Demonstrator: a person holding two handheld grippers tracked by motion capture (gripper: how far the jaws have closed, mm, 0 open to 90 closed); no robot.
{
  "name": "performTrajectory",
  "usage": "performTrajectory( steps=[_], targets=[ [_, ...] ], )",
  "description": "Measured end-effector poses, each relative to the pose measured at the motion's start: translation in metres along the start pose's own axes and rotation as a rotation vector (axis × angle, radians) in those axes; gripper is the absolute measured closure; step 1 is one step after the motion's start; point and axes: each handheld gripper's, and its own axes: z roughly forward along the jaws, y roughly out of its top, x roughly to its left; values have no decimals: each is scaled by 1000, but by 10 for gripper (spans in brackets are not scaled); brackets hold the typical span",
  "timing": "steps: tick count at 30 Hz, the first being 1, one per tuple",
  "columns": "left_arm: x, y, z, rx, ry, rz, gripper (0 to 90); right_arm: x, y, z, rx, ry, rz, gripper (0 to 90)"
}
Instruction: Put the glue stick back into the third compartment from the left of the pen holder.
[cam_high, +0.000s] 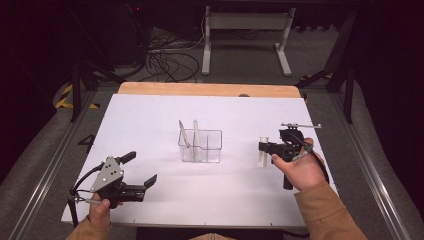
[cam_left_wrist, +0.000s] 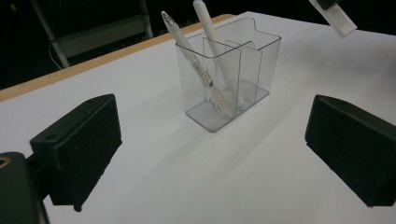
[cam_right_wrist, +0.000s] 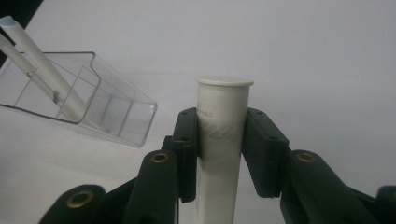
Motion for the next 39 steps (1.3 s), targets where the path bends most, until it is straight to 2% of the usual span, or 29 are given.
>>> performTrajectory(
  steps=[4, 13, 36, 39],
  targets=[
    [-1, -1, -1, -1, 7, -2, 43, 5, 1, -5, -66, 32, -80, 675],
    [-1, -4, -7, -3, 27, -15, 42, 19, 6, -10, -166, 95, -205, 675],
    [1, -5, -11, -13, 24, -26, 36, 52, 11, -12, -323, 264, -380, 675],
    [1, -4, -11, -16, 26, -31, 36, 55, 11, -11, -324, 279, -396, 674]
  ],
)
